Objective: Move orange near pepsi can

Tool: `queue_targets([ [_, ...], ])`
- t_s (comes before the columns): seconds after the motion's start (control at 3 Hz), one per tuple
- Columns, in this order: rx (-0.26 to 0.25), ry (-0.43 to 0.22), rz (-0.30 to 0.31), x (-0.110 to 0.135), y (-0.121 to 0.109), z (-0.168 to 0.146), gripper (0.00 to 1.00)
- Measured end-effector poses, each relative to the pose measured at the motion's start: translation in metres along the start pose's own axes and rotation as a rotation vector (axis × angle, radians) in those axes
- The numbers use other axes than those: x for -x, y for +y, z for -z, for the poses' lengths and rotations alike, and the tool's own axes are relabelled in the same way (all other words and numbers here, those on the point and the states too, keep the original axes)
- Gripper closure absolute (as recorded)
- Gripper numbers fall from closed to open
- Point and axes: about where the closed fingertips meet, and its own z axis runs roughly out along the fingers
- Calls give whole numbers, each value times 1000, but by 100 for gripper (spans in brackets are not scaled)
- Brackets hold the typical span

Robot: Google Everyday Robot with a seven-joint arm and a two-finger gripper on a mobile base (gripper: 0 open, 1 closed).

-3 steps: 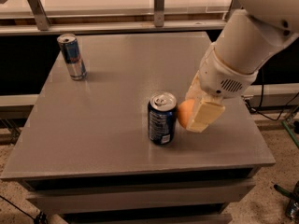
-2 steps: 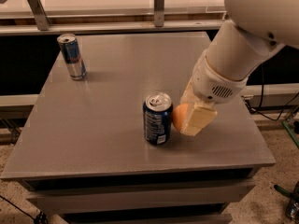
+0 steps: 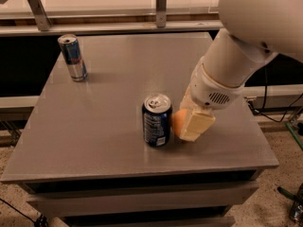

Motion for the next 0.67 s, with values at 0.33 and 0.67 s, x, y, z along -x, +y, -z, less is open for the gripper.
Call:
queue_targets([
  [0.33, -1, 0, 2, 1, 0, 0, 36],
  [0.67, -2, 0, 4, 2, 0, 0, 12],
])
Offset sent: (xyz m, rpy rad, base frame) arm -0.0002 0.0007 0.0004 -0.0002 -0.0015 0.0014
